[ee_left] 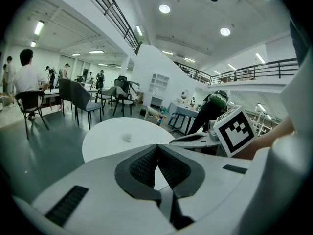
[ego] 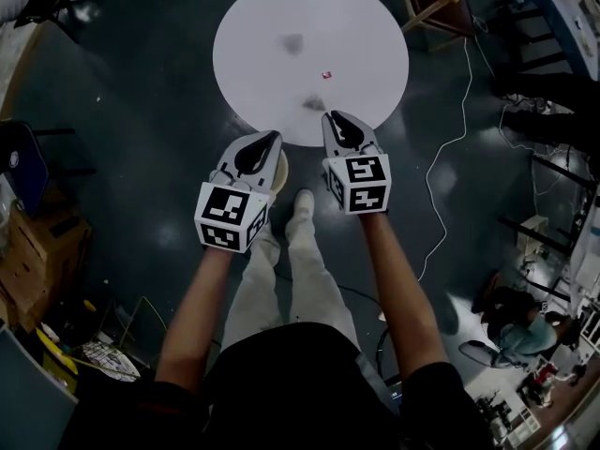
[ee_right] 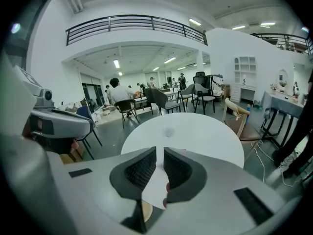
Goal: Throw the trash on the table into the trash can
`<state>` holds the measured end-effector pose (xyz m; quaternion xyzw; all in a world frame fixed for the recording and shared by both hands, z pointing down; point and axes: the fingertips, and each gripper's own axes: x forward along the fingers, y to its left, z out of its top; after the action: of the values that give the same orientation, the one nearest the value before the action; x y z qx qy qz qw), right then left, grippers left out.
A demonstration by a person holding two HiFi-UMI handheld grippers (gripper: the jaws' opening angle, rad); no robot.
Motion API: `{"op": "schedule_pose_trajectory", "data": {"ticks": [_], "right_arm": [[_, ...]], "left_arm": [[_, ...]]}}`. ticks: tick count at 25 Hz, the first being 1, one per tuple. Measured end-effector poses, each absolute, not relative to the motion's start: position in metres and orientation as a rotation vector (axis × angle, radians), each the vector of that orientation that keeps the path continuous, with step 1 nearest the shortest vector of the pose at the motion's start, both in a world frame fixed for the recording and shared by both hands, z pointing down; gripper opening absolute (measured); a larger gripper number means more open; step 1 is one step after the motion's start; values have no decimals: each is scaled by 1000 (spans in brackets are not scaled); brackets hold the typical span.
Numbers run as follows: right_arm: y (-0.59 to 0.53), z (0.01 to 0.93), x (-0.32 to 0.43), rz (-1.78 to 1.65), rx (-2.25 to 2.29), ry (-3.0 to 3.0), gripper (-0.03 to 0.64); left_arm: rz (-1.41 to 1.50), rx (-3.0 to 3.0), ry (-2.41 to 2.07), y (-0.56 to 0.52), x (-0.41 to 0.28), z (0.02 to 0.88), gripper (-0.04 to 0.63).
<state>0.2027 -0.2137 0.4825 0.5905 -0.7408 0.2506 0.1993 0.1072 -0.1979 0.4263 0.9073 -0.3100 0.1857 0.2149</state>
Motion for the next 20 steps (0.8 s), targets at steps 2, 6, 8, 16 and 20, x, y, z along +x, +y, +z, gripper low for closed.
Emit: {"op": "schedule_pose_trajectory", "data": {"ticks": [2, 6, 8, 16, 20], "right_arm": [[-216, 497, 203, 725, 1610, -2074, 84], [-226, 522, 197, 711, 1536, -2068, 121], [-230, 536, 195, 696, 1508, -2055, 133], [-251, 588, 197, 670, 1474, -1979, 144], [-254, 605, 197, 675, 1464, -1959, 135]], "left_arm": [[513, 2499, -868, -200, 107, 439, 15], [499, 2482, -896, -206, 104, 461, 15], [495, 2472, -908, -208, 104, 472, 15], [495, 2441, -928, -216, 105, 511, 15], [493, 2424, -932, -218, 106, 526, 15]]}}
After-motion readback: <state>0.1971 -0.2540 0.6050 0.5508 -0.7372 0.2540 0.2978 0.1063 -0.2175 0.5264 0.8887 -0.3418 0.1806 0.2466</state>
